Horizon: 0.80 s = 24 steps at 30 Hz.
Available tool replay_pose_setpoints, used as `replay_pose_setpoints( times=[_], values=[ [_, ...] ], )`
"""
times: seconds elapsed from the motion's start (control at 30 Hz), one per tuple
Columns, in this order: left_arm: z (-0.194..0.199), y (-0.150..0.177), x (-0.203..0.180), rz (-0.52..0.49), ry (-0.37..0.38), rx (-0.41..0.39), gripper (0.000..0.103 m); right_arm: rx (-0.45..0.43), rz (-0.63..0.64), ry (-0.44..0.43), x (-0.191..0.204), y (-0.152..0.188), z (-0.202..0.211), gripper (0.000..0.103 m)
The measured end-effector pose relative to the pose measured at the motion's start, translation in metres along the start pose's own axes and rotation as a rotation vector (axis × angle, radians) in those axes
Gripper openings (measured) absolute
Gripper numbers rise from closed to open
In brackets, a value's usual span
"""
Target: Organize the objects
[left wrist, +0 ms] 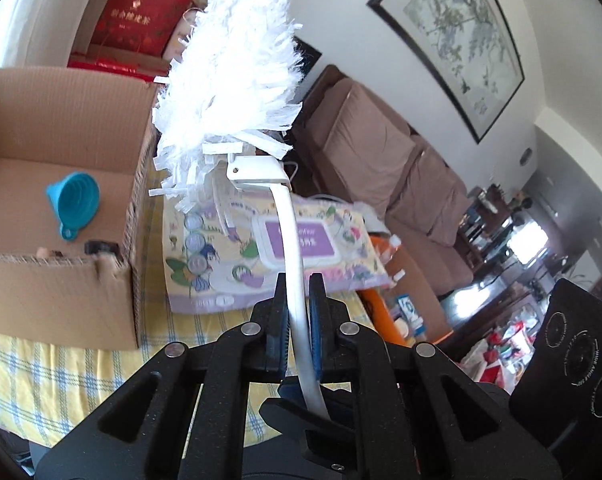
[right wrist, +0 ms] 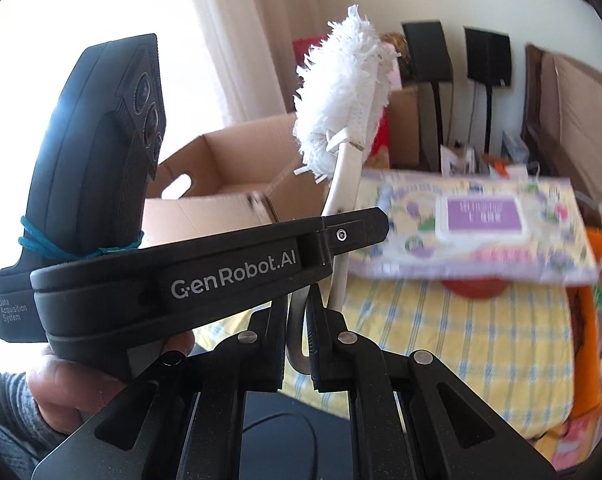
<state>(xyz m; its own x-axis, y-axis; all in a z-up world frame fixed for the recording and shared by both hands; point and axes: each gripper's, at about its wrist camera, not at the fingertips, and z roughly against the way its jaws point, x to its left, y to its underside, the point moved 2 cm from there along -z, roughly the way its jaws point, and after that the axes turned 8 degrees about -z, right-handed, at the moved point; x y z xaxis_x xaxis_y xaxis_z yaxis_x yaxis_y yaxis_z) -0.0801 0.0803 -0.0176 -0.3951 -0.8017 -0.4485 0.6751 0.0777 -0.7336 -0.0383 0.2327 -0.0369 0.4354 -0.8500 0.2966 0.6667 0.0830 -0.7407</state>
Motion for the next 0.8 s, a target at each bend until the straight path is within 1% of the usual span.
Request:
replay_pose_setpoints(
  times=[0.17, 0.37, 0.47, 0.53, 0.8],
  values=[
    [0.015, -0.021, 0.014, 0.029, -0.022, -0.055, 0.008, -0.021, 0.1, 0.002, 0.016, -0.025, -0.007, 0.008],
    [0.033, -0.039, 0.047, 0.097, -0.07, -0.122, 0.008, -0.011, 0.166, -0.036, 0.038, -0.045, -0.024, 0.008],
    [0.044, -0.039, 0.07, 0.14, -0.104, -0.153, 0.008, 0.009, 0.194, -0.067, 0.053, -0.051, -0.033, 0.008],
    [0.043, -0.038, 0.078, 0.162, -0.121, -0.161, 0.009, 0.029, 0.226, -0.086, 0.062, -0.056, -0.044, 0.008],
    [0.052, -0.03, 0.122, 0.272, -0.171, -0.213, 0.009, 0.093, 0.331, -0.121, 0.084, -0.065, -0.081, 0.007]
  ],
)
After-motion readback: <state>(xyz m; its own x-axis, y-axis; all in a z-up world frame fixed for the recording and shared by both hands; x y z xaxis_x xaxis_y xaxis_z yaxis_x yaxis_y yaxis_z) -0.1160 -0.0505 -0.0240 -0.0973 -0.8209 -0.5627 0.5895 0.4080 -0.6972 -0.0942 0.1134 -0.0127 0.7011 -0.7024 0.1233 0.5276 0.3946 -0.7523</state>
